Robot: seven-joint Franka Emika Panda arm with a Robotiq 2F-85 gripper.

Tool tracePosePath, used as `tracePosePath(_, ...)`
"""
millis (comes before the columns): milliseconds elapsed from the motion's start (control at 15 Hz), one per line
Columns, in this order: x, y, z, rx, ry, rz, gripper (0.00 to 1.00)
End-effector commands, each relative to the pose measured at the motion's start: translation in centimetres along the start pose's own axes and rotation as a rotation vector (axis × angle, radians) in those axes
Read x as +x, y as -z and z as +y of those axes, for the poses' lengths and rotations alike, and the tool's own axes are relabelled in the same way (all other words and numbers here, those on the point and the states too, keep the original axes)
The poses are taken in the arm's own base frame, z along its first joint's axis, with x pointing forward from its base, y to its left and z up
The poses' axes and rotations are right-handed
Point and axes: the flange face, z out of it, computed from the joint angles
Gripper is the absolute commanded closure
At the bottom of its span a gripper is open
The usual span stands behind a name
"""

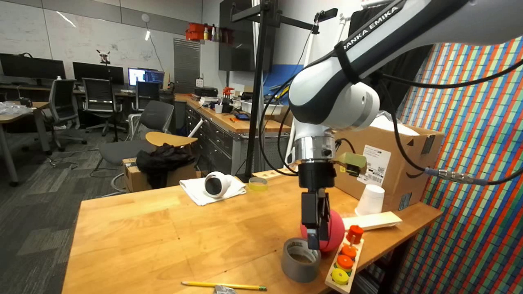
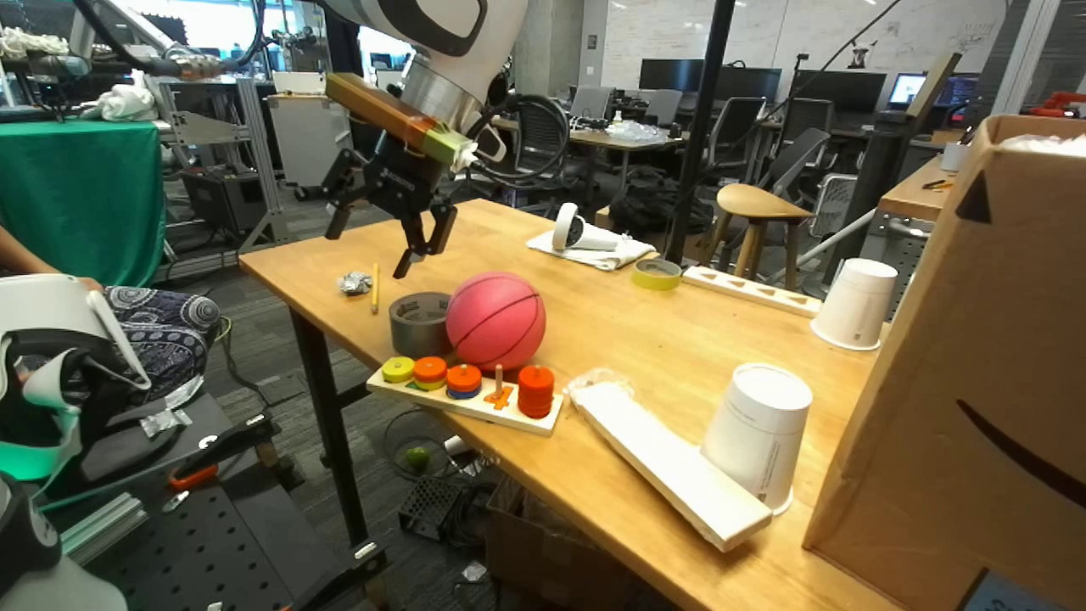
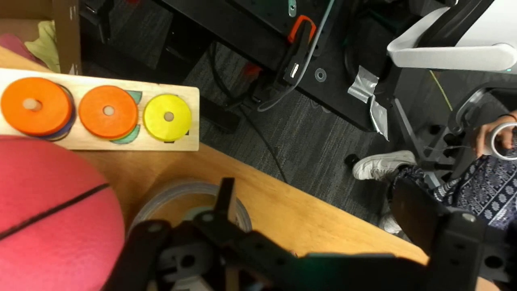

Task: Push the basketball to the right

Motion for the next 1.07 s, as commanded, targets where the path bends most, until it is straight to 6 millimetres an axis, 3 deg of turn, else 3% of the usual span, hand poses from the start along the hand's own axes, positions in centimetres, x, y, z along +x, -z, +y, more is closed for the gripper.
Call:
tracePosePath(0, 0.0, -0.7, 1.6, 0.032, 0.004, -0.040, 0.00)
tracePosePath(467, 0.3, -1.2, 3.3, 0.006, 0.033, -0.050, 0.00)
tracePosePath(1000, 0.7, 1.7, 6.5, -0.031, -0.025, 0.002, 0.00)
